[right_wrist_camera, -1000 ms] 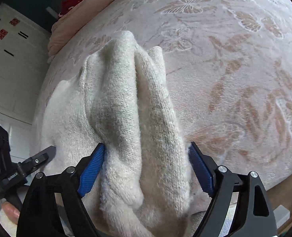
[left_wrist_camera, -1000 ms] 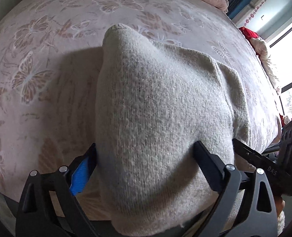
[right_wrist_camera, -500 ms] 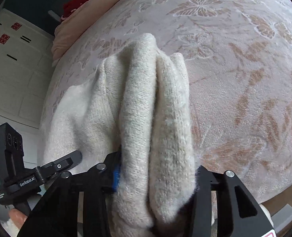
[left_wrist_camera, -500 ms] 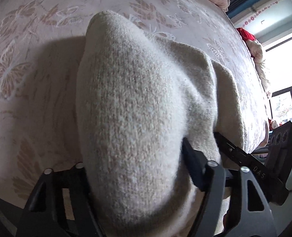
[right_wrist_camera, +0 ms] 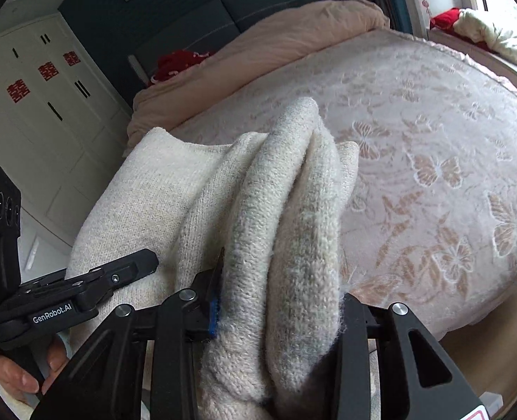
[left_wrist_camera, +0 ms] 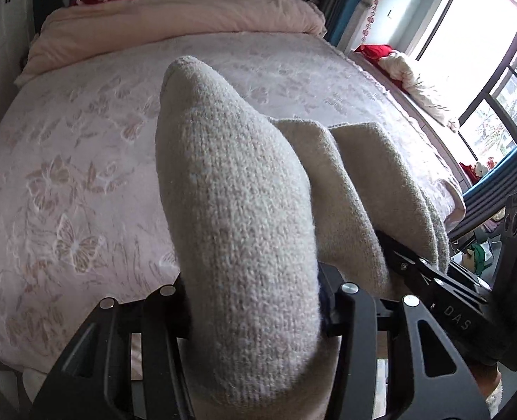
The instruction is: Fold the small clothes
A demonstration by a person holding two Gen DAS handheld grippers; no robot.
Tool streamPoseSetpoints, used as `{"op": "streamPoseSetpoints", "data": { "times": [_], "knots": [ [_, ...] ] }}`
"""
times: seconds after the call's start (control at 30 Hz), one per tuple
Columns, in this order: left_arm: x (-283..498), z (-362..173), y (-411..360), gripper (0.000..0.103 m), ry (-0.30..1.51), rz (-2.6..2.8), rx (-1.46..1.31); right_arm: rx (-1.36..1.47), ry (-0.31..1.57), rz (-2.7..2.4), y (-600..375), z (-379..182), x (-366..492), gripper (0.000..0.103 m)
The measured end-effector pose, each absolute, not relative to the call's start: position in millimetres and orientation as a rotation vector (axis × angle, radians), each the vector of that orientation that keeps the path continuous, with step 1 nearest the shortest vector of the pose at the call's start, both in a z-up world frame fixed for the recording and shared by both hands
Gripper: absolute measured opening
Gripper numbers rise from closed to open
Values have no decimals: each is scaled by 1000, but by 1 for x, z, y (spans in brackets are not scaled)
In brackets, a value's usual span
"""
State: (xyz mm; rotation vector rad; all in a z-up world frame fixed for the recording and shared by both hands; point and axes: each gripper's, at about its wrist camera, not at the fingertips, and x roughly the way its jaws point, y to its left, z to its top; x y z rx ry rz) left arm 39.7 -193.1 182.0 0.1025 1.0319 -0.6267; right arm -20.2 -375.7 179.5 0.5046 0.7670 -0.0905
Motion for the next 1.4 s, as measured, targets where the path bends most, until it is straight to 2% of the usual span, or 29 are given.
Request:
{"op": "streamPoseSetpoints", "data": {
  "times": [0.2,0.4,0.77,1.1,1.4],
  "knots": [
    [15,249,-191,47,871,-675,112,433,620,-106,-368,247,-51,35],
    [-4,294,-173,48,747,-687,106,363,511,-95,-343,291,-67,35],
    [-4,352,-83,49,552,-642,61,270,382,18,-265,348,-57,36],
    [37,361,15,49,495,-593,27,238,382,143,-178,356,2,36],
    [79,324,68,50,549,-522,7,258,470,207,-130,316,68,36]
  ]
}}
